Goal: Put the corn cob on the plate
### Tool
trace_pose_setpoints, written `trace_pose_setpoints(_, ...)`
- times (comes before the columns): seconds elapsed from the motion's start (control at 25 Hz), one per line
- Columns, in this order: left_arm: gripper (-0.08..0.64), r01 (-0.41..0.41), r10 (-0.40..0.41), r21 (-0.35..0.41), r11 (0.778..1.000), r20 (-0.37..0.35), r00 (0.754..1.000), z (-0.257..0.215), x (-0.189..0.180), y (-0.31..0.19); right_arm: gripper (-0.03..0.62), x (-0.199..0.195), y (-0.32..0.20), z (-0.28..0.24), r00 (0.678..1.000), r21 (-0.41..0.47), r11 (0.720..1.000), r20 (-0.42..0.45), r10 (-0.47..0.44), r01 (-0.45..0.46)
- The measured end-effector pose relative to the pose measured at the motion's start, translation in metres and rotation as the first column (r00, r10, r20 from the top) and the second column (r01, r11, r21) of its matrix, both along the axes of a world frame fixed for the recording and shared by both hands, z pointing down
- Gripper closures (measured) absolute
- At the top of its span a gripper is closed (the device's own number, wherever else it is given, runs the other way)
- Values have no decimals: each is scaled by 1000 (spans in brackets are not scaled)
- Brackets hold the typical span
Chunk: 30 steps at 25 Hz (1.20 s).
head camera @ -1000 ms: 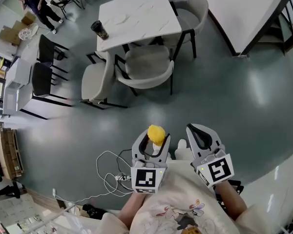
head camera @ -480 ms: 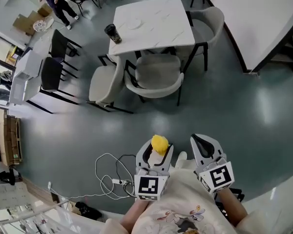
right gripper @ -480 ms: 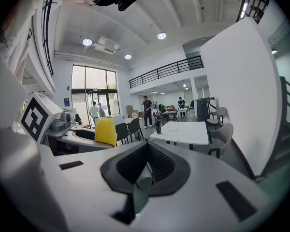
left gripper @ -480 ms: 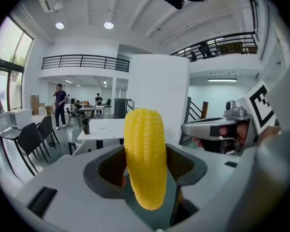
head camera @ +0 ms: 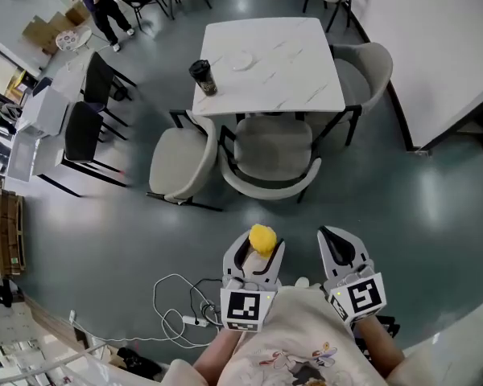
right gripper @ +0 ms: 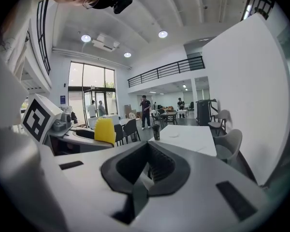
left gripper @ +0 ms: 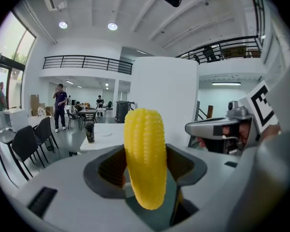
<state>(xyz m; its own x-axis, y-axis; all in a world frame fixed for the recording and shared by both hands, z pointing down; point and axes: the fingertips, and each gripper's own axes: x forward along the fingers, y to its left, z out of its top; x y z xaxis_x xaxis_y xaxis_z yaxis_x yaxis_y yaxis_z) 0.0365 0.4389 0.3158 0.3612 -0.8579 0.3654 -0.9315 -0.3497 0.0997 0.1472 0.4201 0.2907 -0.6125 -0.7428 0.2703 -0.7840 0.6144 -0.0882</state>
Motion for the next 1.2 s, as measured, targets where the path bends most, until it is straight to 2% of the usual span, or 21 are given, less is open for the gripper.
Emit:
trace_pose_setpoints(0.2,302,-31,31,9,999,-7,1000,-6,-53,-66,591,-59,-71,-12,1000,23,999,1,25,-25)
trace_pose_setpoints(0.44,302,-69,70,13,998,-22,997,-6,-87,-122,591,-103,-116,-15,999,22,999,-9,33,-33)
trace_pose_setpoints(0.6,302,-90,90,3,996,-26,996,-3,-94,-148,591,-111,-134,-8,999,-7,999,-19,39,-39)
trace_pose_setpoints(0.88,302,-89,88,-14,996,-41,995,2,-93,-189,591,-109,-178,-7,999,-4,999,-38,36,-36)
trace_pose_setpoints(1.12,302,-60,59,-21,998,-19,998,1,-89,-240,591,-108,-224,-8,999,-2,1000,-38,-21,21)
trace_pose_setpoints(1.2,302,-45,45,-26,999,-17,999,3,-85,-261,591,-102,-245,-2,1000,-32,999,-19,-14,14)
